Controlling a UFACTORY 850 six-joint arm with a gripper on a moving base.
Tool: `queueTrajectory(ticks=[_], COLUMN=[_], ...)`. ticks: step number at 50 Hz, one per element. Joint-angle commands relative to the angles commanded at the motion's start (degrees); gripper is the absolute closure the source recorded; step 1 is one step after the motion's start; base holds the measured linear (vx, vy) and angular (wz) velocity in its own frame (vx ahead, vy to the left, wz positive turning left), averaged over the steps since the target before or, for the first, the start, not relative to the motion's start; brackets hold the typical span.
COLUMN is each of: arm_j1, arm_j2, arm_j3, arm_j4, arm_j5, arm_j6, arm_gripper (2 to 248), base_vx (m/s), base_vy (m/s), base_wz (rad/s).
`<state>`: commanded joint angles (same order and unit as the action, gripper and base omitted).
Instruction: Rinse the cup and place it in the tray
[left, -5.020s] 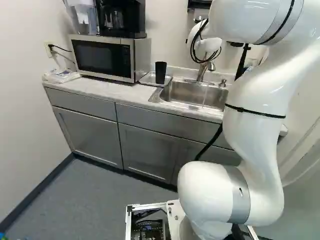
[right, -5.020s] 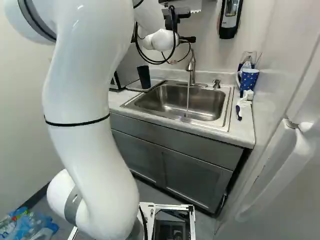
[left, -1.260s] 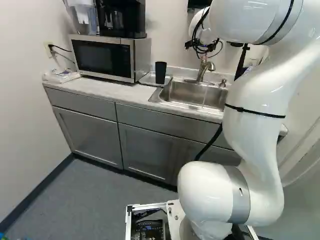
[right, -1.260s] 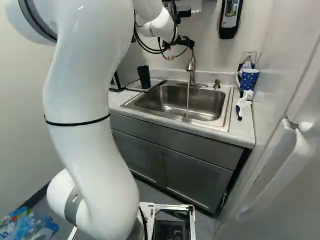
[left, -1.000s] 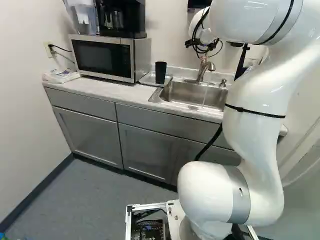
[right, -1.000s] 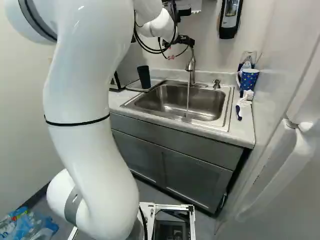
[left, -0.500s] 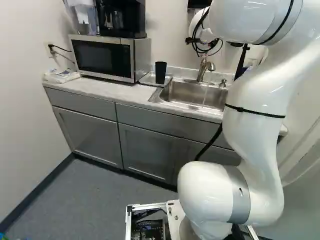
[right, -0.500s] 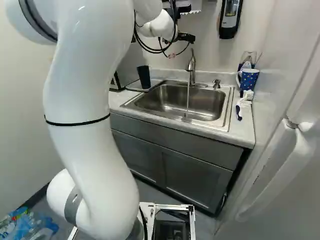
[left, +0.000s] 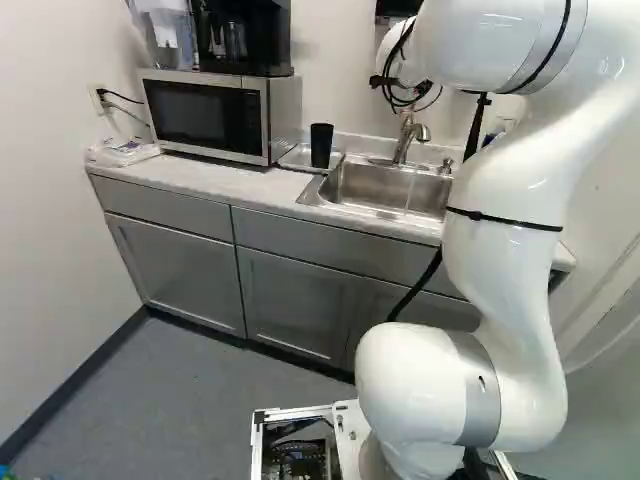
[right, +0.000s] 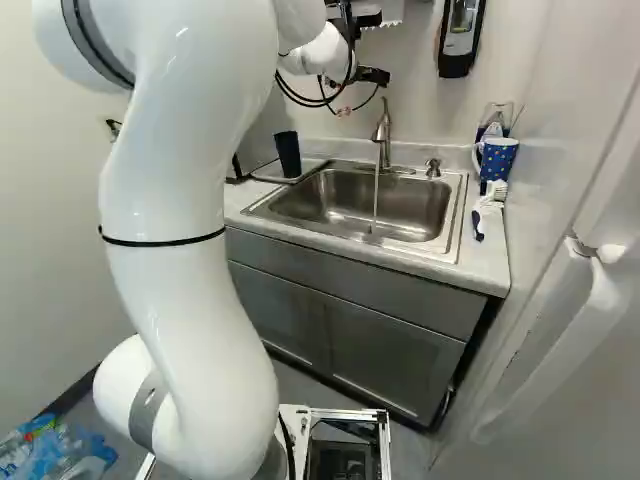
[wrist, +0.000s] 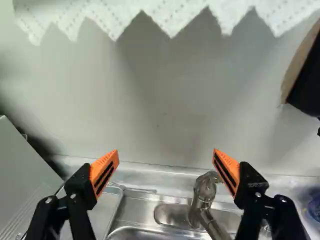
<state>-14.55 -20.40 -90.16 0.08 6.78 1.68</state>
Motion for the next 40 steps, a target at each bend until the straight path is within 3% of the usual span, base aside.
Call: queueTrajectory(ticks=[40], arm_j1=[-0.48], arm_j2=[-1.68], arm_j3=[-1.97], arm_j4=[0.0], arm_j5=[-0.21], arm_j6=[0.0], arm_gripper=[3], base_vx=[0.0], base_vy=[0.0], base_wz=[0.0])
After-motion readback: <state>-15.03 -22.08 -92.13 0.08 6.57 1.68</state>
